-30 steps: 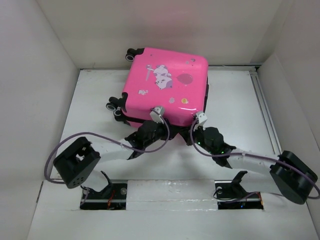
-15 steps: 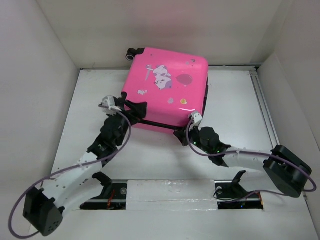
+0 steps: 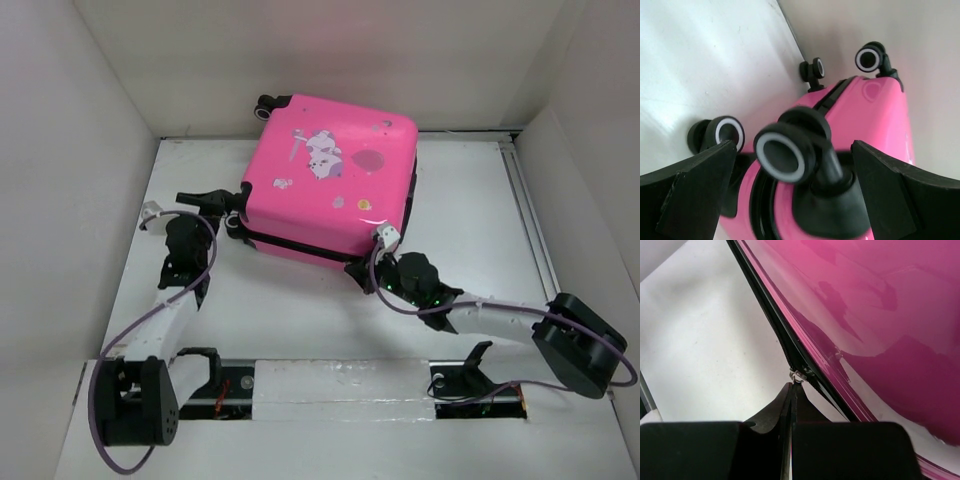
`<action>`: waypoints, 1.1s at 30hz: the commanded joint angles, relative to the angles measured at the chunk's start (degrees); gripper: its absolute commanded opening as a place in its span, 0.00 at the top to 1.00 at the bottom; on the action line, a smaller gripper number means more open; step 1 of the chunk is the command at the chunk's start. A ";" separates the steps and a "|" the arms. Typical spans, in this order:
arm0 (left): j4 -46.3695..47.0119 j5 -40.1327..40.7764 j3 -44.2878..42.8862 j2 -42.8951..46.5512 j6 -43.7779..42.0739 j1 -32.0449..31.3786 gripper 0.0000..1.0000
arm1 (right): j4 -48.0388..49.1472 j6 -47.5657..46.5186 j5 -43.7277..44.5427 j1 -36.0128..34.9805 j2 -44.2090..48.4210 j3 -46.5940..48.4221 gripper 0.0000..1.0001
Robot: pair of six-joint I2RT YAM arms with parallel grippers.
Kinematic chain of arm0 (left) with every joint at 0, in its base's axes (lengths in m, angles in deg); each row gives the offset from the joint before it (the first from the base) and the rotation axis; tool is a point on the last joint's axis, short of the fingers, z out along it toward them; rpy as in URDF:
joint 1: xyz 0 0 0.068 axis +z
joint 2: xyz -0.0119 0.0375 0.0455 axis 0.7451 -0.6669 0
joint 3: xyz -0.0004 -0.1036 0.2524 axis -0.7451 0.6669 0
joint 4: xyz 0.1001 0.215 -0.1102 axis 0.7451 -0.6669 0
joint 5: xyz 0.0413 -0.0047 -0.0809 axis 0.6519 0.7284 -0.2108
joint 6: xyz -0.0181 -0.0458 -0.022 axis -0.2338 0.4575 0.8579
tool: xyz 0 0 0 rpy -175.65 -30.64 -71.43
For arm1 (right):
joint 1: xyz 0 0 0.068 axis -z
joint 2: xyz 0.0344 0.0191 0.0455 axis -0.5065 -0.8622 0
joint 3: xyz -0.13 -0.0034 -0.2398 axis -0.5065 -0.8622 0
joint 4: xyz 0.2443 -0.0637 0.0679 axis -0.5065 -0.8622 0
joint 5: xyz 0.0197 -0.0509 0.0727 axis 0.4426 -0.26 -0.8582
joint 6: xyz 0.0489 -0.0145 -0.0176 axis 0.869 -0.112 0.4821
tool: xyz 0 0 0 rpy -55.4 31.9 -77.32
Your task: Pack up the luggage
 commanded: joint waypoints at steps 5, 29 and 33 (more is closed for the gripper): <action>-6.80 -6.72 -17.56 -16.64 -5.71 0.36 0.00 | -8.77 -2.06 -11.86 -2.27 0.22 5.59 0.59; 11.81 -11.84 -6.86 -14.57 -5.18 -0.43 1.00 | -37.89 -5.75 19.95 19.93 12.01 29.07 1.00; 13.04 -10.51 -2.12 -9.64 -5.80 -2.72 1.00 | -33.83 -3.56 16.63 29.27 7.62 29.15 0.99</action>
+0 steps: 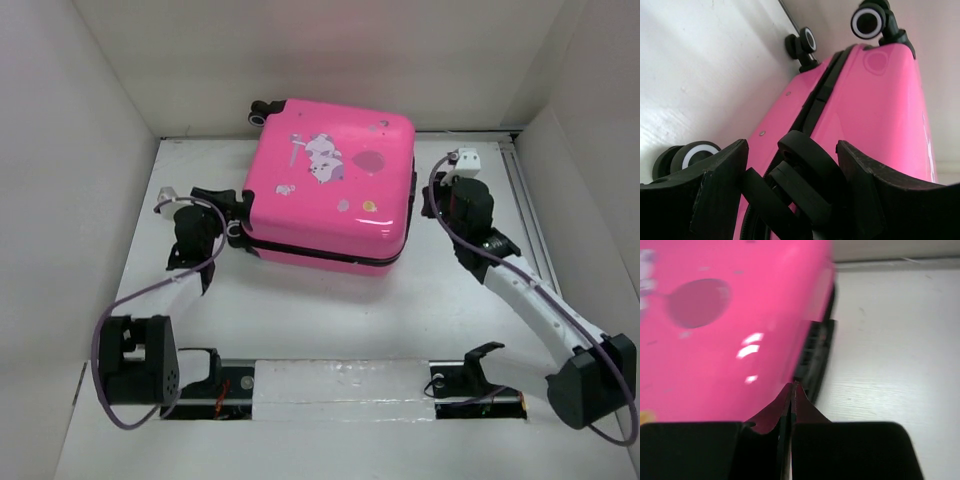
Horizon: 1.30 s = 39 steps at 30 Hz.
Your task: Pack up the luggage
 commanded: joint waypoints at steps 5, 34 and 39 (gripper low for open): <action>5.85 -5.14 8.47 9.05 -0.35 -2.41 1.00 | 6.13 2.77 -9.23 11.22 -10.91 2.59 0.99; -1.61 -7.68 7.25 20.30 -13.54 -21.12 1.00 | -0.42 0.05 -42.46 7.52 -47.67 49.42 0.95; -4.51 -5.23 9.01 24.52 -12.40 -24.99 1.00 | -1.24 -2.68 -39.32 8.85 -41.62 47.68 0.54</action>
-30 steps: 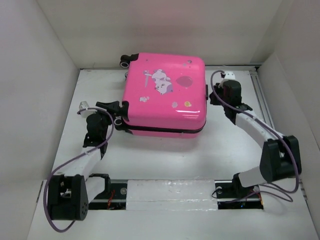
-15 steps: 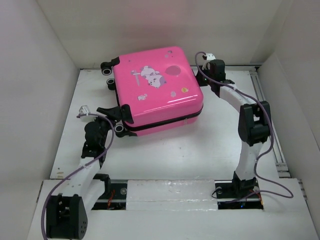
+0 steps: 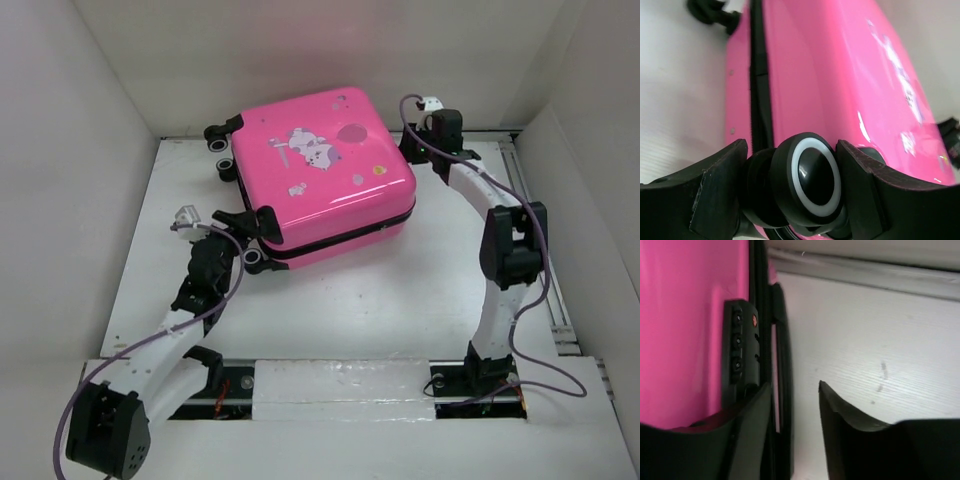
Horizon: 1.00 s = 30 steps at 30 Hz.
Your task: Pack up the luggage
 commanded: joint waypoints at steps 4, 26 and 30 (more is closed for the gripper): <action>-0.65 -20.00 -1.26 4.43 -2.64 -7.67 1.00 | 7.68 1.45 -12.06 -2.31 22.95 -3.71 0.31; 1.99 -20.71 -4.43 4.43 -0.80 -7.67 1.00 | 55.05 6.73 -3.79 -3.72 47.90 -74.22 0.57; 2.60 -20.01 -4.43 5.49 -0.10 -7.67 1.00 | 64.44 6.72 -9.24 -0.38 40.24 -74.22 0.53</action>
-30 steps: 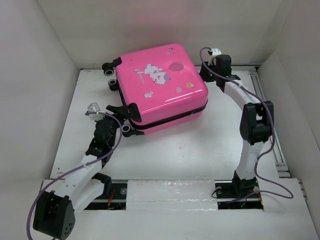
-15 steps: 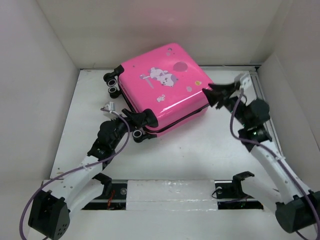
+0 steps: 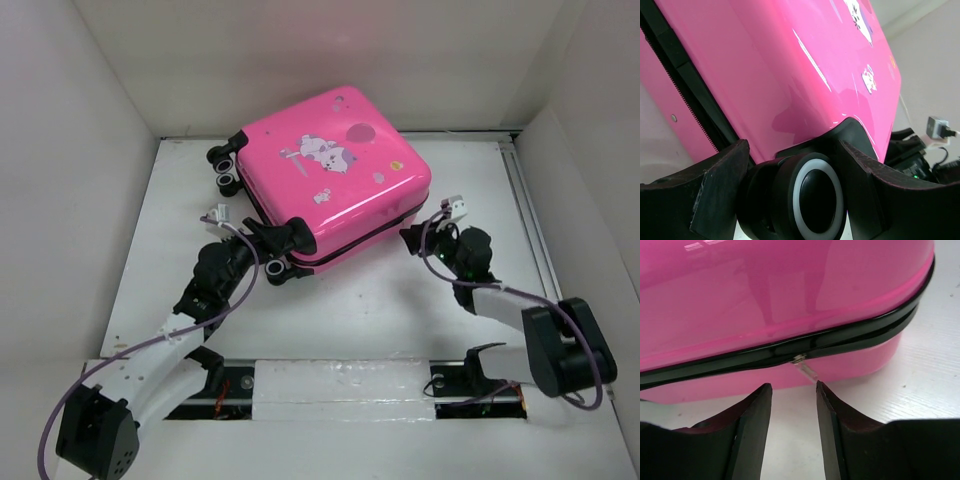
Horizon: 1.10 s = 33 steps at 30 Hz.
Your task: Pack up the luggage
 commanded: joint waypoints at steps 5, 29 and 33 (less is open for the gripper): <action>5.31 -3.31 -3.60 1.51 1.83 -0.52 1.00 | 16.94 0.75 -7.56 4.11 -10.78 4.53 0.53; 7.07 -3.93 -4.12 -1.22 2.44 -0.52 1.00 | 19.15 1.11 -12.49 4.12 -19.75 9.89 1.00; 7.77 -3.93 -4.12 -1.75 2.44 -0.52 1.00 | 19.15 1.11 -12.48 3.51 -19.75 9.89 1.00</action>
